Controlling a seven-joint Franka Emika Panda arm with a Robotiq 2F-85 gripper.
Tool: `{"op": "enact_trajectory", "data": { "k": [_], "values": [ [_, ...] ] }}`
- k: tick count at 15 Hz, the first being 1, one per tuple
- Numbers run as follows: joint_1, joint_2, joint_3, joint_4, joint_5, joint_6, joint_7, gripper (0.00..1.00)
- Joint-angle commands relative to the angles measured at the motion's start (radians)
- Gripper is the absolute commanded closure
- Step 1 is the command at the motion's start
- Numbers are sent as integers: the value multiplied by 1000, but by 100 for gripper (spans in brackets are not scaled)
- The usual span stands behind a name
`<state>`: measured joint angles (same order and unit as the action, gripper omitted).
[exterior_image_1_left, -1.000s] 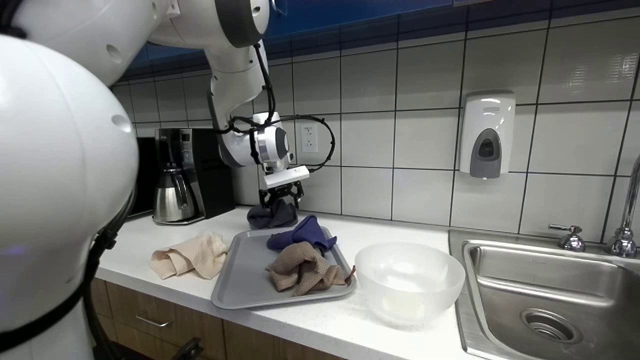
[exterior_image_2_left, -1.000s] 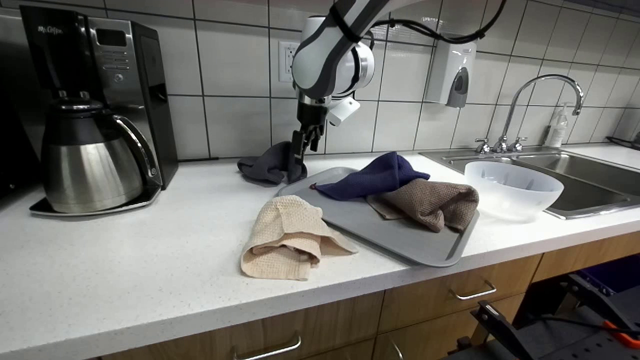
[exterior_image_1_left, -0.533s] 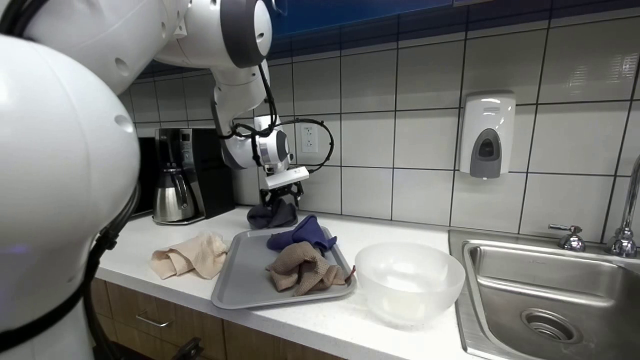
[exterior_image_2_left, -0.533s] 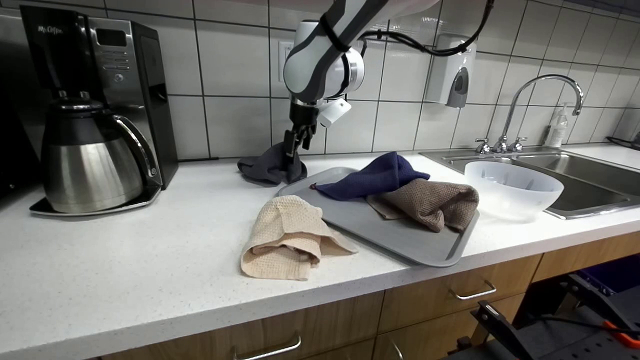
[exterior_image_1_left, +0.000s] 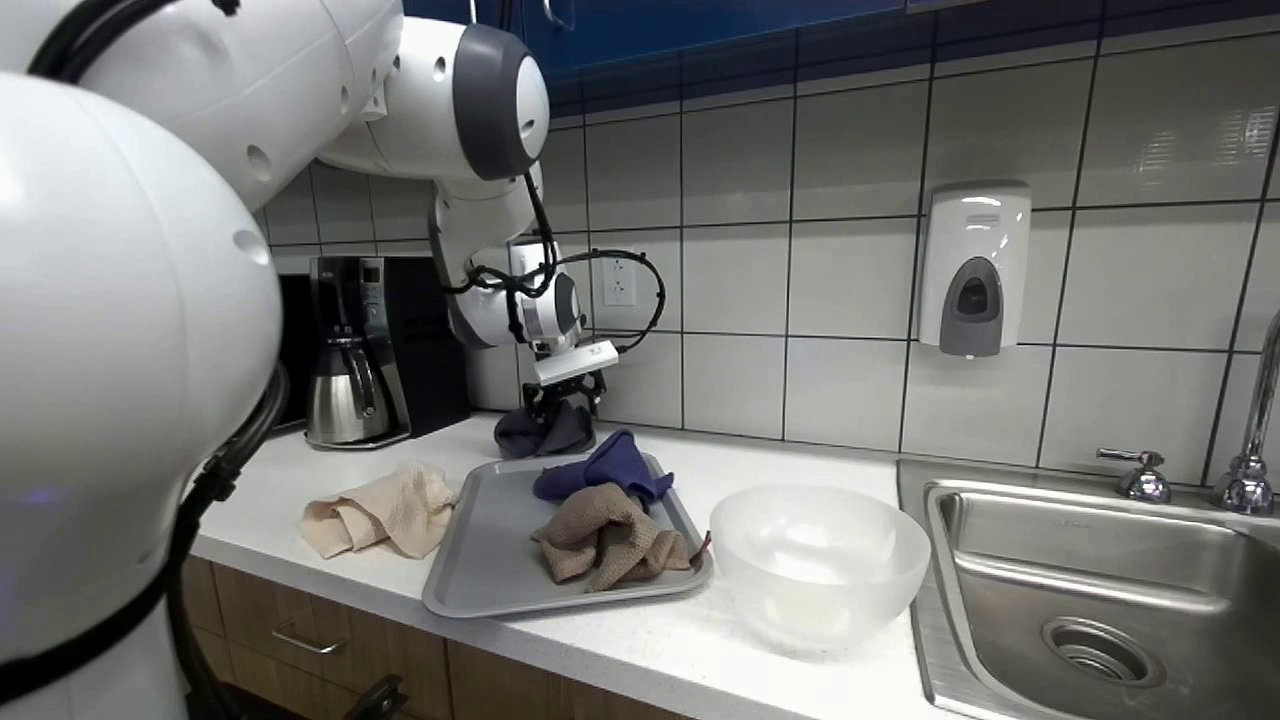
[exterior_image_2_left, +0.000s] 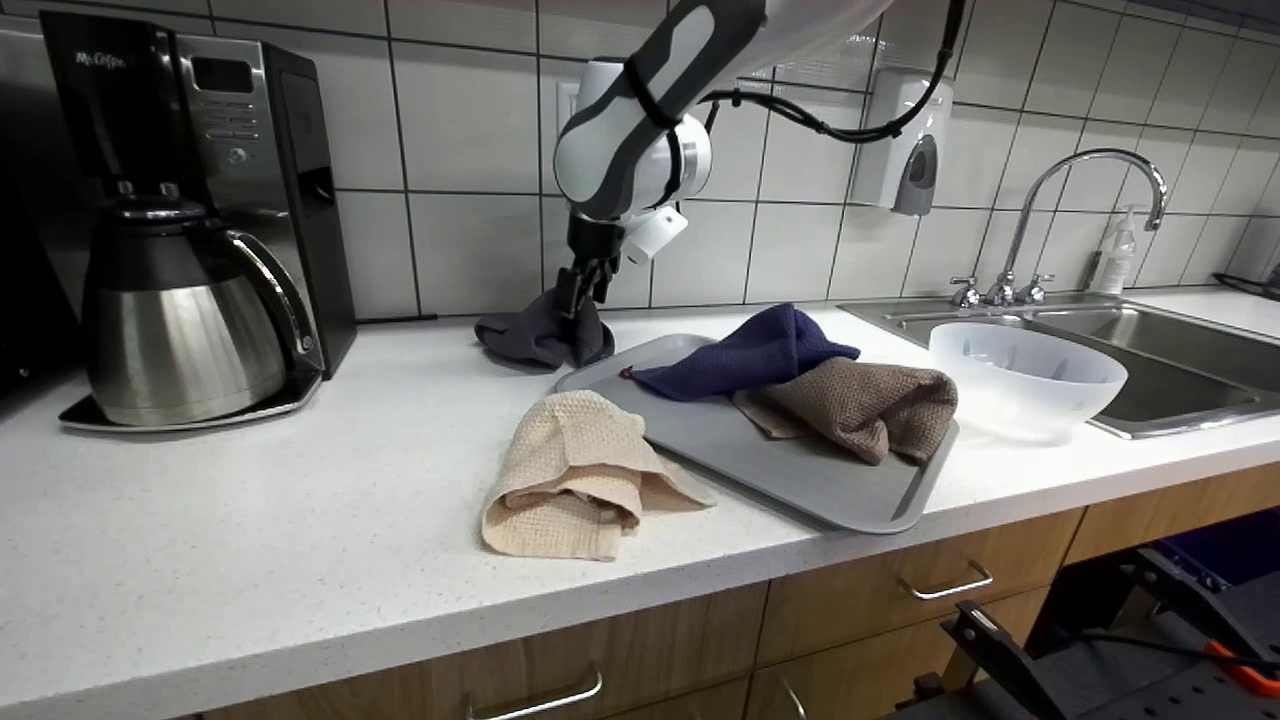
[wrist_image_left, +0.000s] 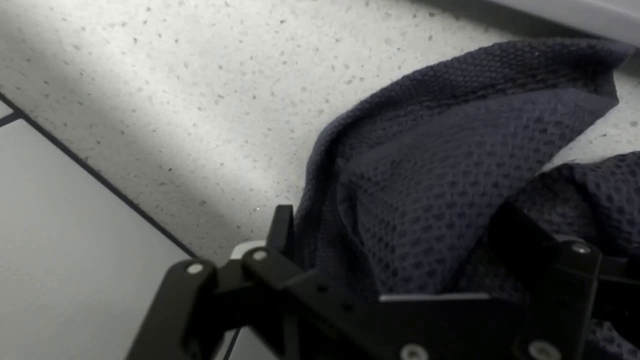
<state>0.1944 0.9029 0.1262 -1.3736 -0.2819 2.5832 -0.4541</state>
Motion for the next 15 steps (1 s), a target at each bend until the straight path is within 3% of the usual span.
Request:
{"op": "enact_trajectory", "data": {
  "k": [1, 2, 11, 15],
  "values": [
    [-2, 47, 16, 82, -8, -34, -41, 12],
    [-3, 48, 17, 84, -9, -32, -46, 28],
    [-4, 39, 15, 70, -13, -29, -65, 97],
    [-10, 14, 18, 31, -13, -8, -65, 100]
  ]
}}
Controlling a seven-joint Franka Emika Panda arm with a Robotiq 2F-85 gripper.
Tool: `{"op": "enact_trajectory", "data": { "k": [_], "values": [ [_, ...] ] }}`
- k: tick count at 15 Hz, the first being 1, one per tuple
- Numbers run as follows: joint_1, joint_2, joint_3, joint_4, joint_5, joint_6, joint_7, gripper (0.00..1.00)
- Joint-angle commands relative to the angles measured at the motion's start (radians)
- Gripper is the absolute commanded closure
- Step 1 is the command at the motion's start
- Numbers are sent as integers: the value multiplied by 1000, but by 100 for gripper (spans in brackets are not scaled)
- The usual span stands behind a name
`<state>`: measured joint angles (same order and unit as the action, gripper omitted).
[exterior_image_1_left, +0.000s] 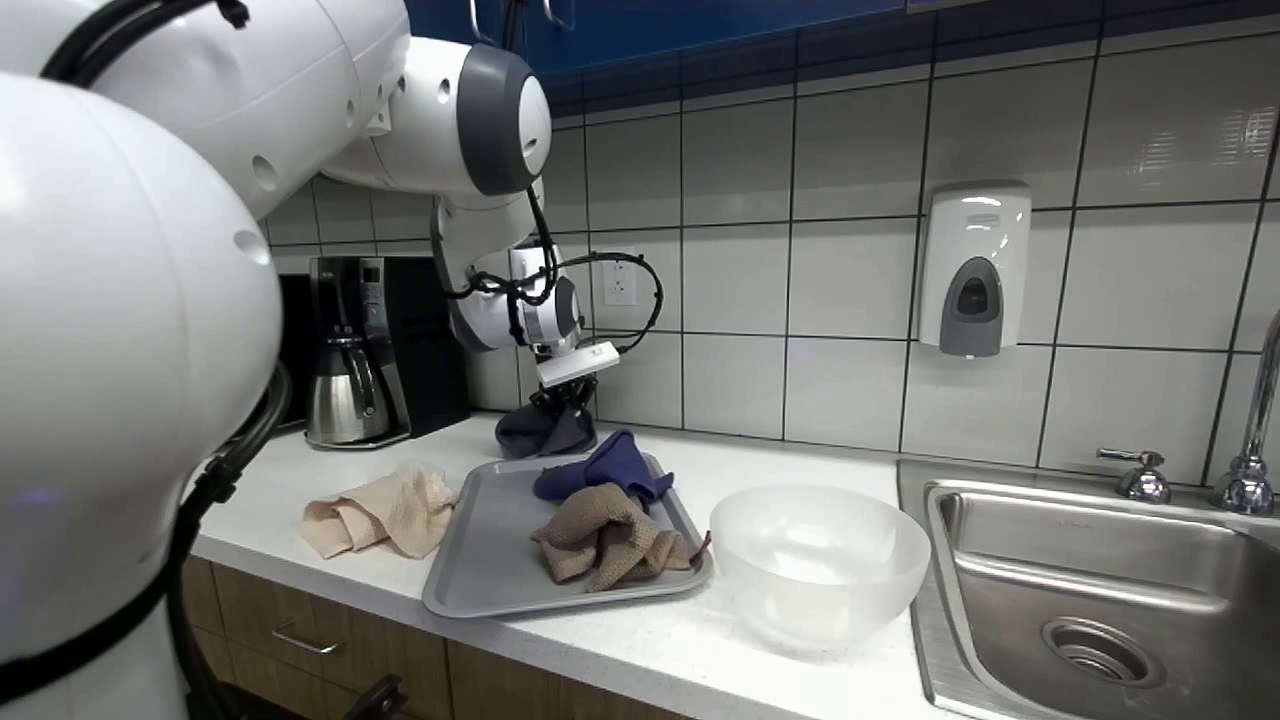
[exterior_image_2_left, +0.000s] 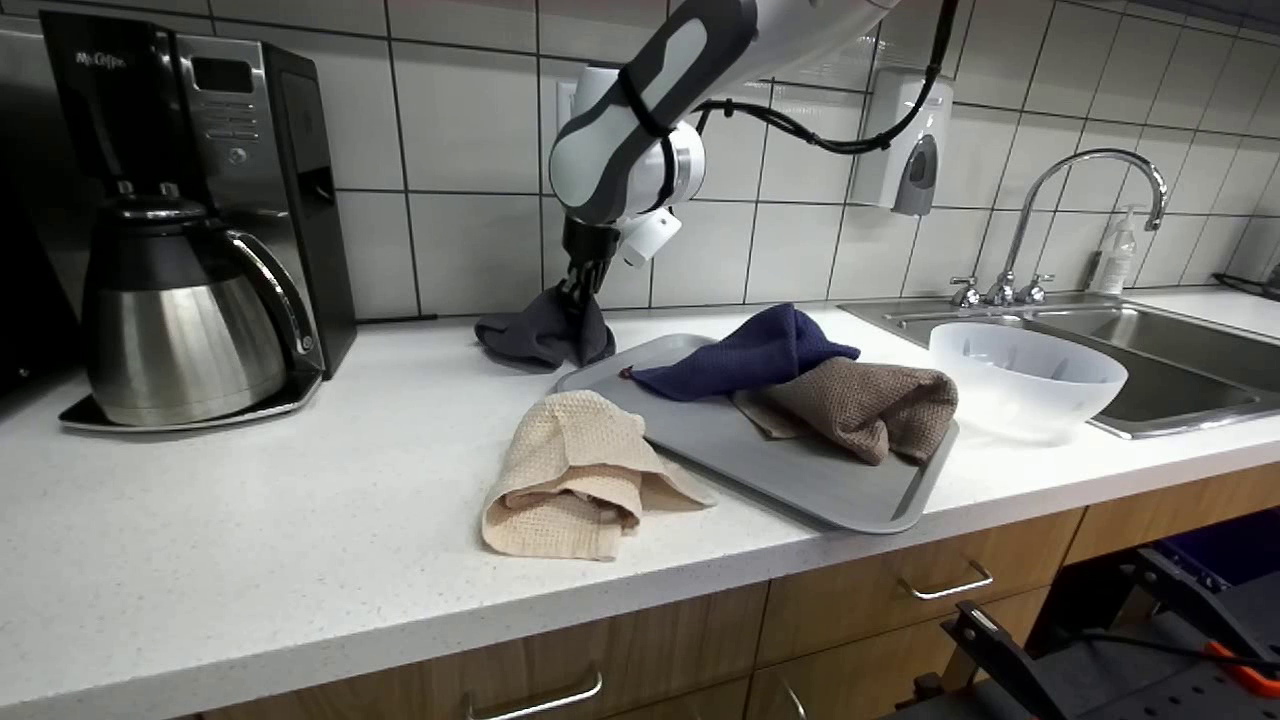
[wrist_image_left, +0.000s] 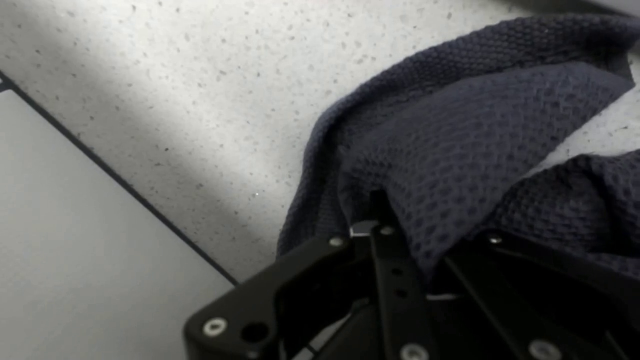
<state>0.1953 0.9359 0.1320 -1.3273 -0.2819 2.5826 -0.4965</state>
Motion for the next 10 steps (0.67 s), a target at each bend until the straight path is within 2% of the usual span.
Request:
{"op": "enact_trajectory", "data": {
  "k": [1, 10],
  "values": [
    [-13, -32, 12, -33, -14, 4, -22, 99],
    [-19, -171, 7, -222, -43, 128, -34, 99]
  ]
}}
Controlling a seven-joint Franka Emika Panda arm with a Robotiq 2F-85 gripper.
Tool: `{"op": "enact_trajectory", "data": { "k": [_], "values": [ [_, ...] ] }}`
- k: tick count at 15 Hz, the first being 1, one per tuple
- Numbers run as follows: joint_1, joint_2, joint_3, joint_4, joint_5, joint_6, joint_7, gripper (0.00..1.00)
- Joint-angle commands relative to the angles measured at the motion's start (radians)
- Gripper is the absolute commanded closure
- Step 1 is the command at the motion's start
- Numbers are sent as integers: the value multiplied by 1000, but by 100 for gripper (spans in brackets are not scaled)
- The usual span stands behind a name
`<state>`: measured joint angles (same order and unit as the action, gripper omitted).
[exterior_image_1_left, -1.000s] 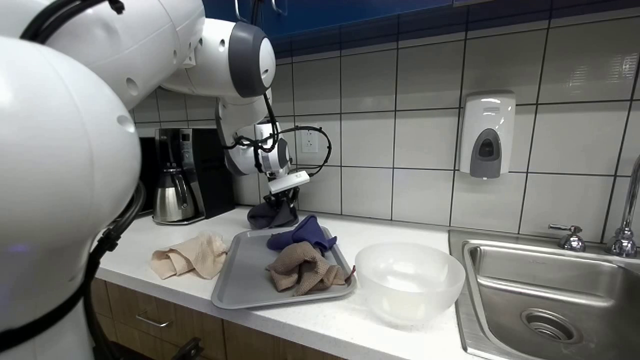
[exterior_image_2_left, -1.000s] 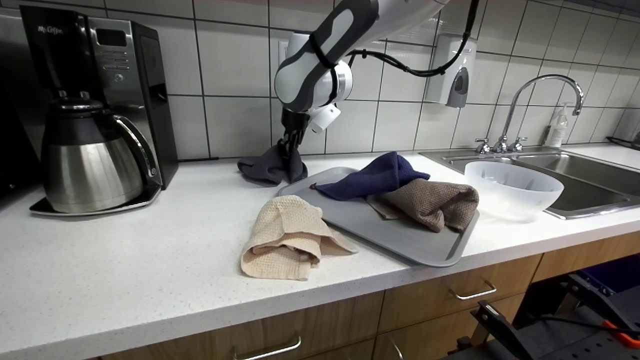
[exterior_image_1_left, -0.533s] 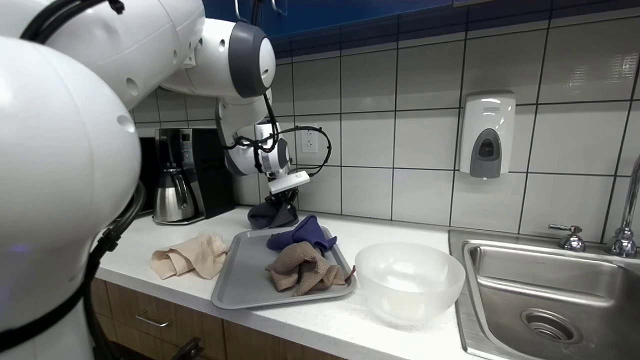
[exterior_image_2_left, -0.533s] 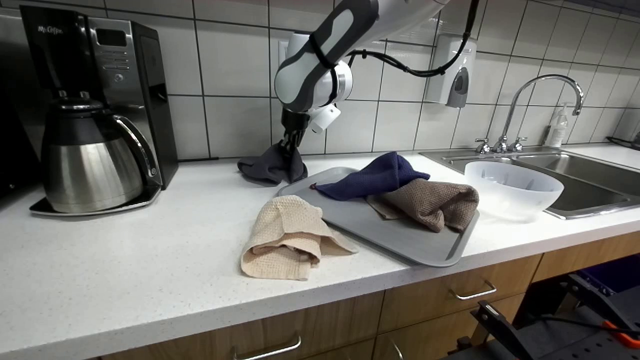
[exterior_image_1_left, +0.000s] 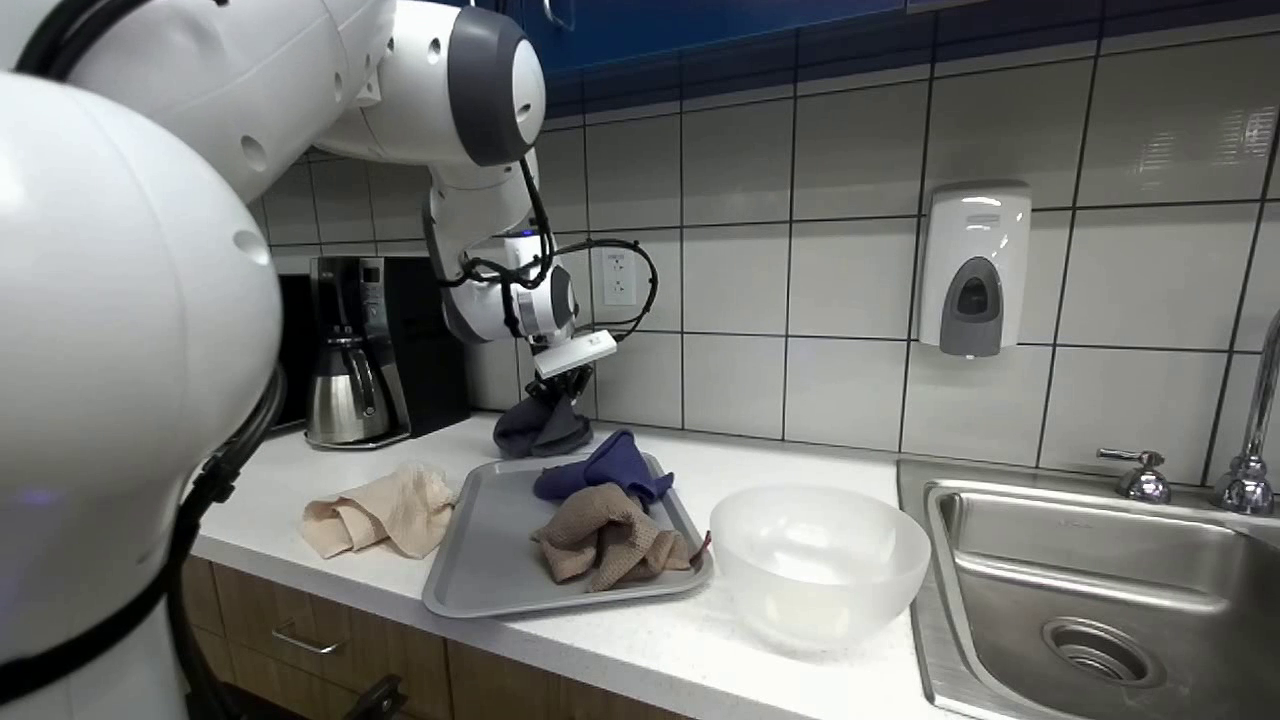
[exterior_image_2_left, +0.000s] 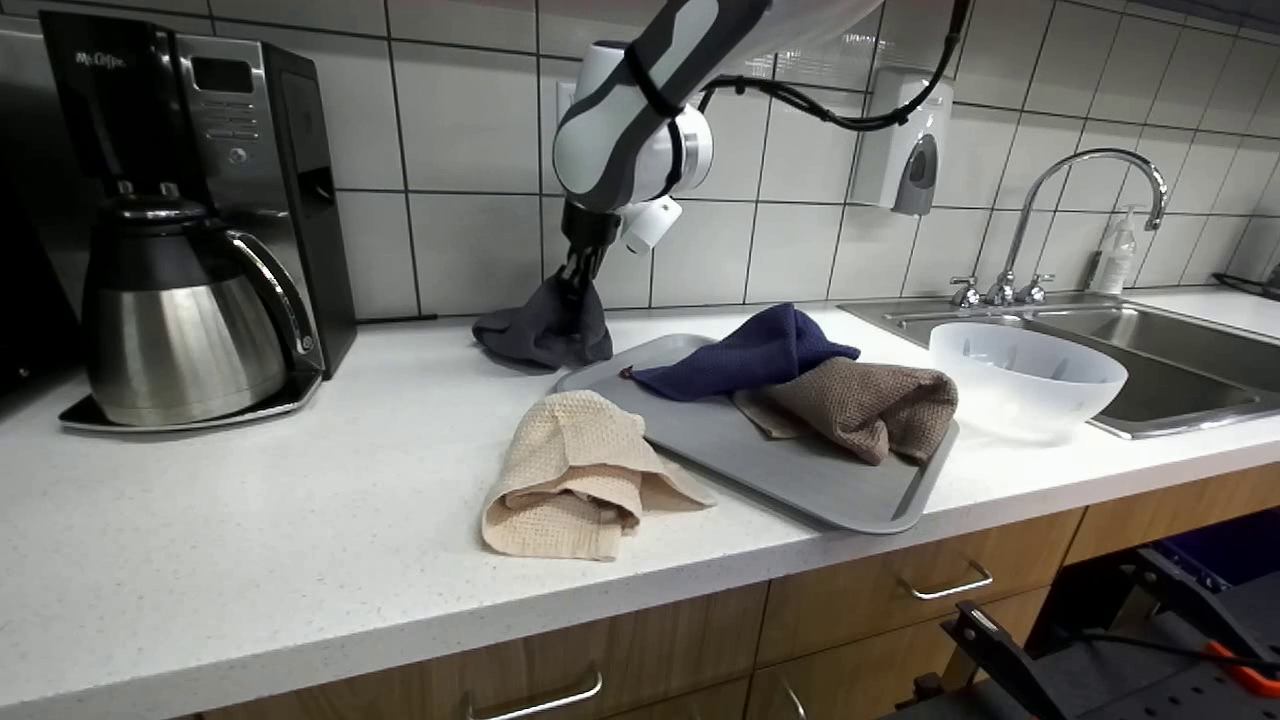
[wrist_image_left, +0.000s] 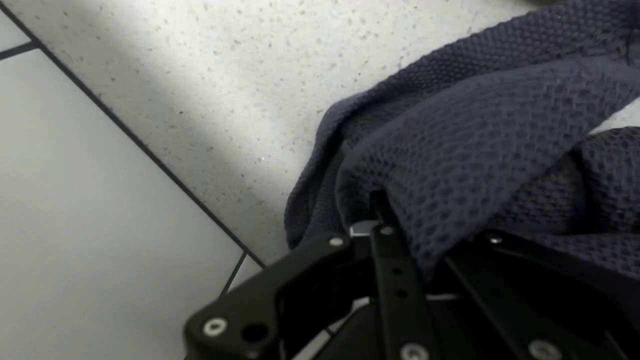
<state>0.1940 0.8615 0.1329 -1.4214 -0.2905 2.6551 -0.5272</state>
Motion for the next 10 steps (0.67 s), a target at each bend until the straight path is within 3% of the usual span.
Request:
{"op": "enact_trajectory", "data": {
  "k": [1, 10],
  "values": [
    [-20, -118, 3, -158, -41, 78, 2, 99],
    [-27, -301, -52, -435, -92, 264, 57, 99]
  ]
}}
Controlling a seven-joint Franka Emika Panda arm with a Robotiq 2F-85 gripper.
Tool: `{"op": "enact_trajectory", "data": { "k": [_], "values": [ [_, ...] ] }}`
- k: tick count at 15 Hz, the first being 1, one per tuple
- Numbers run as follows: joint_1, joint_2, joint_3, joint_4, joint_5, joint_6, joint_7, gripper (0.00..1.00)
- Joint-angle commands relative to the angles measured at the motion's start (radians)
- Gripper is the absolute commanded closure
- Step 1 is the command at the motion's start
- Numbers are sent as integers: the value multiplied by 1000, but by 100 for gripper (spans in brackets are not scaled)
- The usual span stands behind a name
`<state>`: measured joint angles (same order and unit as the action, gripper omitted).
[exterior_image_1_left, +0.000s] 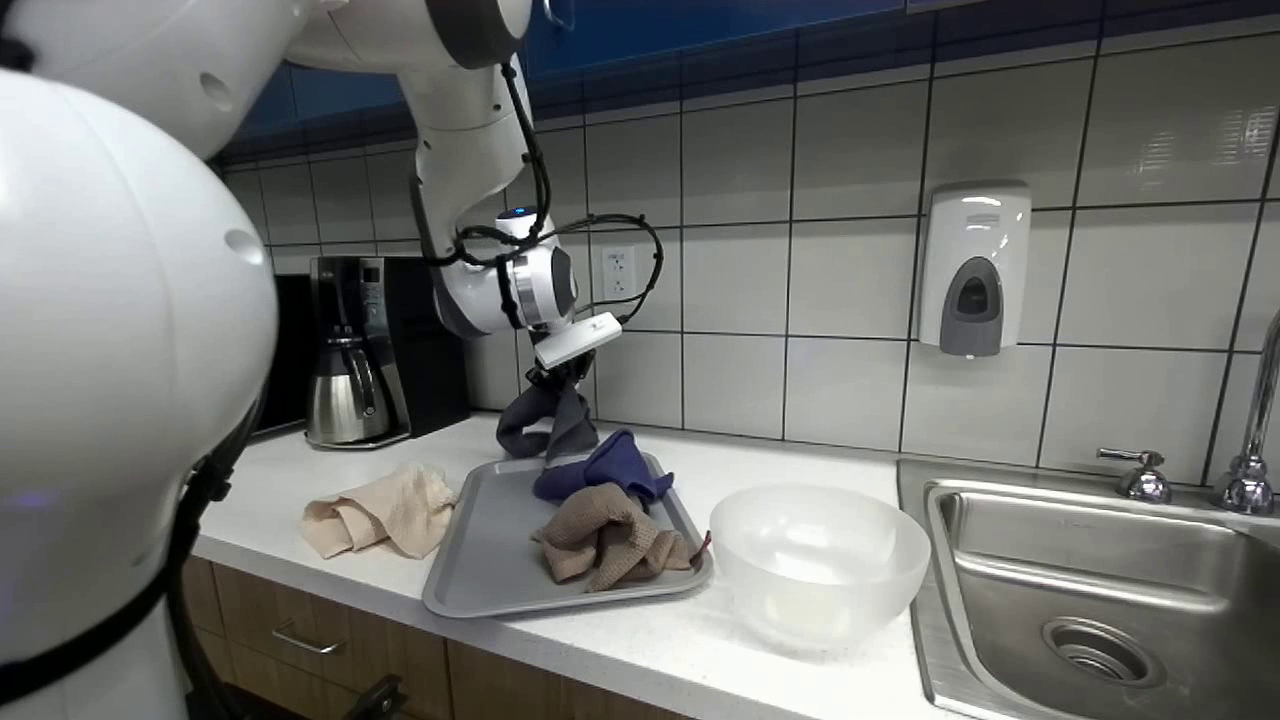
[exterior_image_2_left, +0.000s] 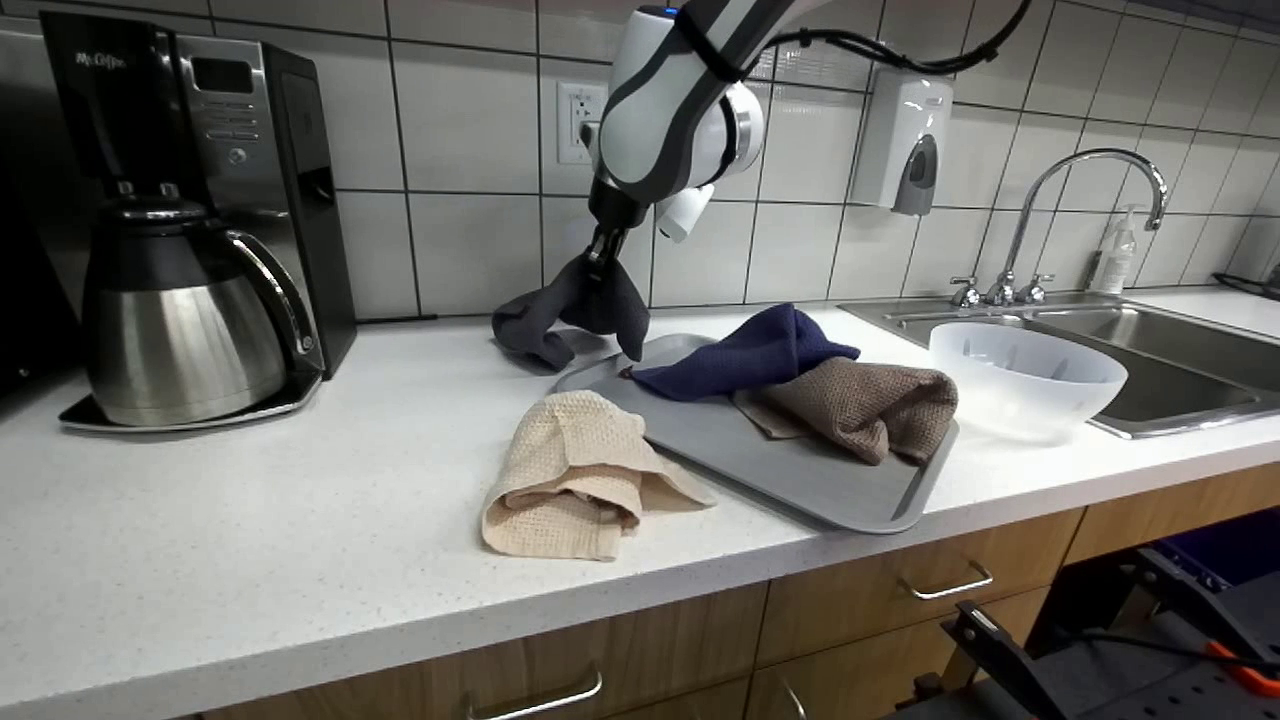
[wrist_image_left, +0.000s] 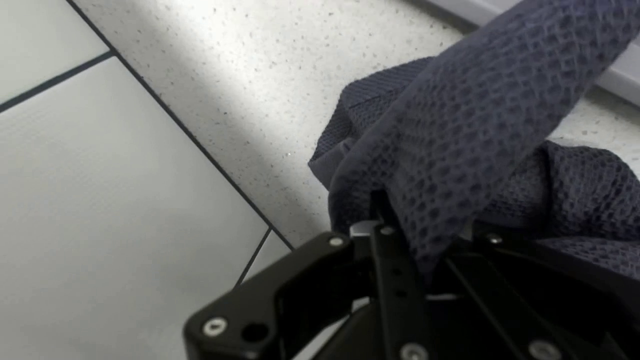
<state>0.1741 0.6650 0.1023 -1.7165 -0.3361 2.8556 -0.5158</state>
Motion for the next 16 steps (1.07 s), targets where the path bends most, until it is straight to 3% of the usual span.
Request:
{"op": "enact_trajectory", "data": {
  "k": [1, 8, 16],
  "values": [
    [-7, -126, -29, -165, -52, 77, 51, 99],
    [8, -265, -111, -344, -121, 203, 96, 99],
    [102, -376, -246, -472, -152, 258, 99, 99]
  ]
}}
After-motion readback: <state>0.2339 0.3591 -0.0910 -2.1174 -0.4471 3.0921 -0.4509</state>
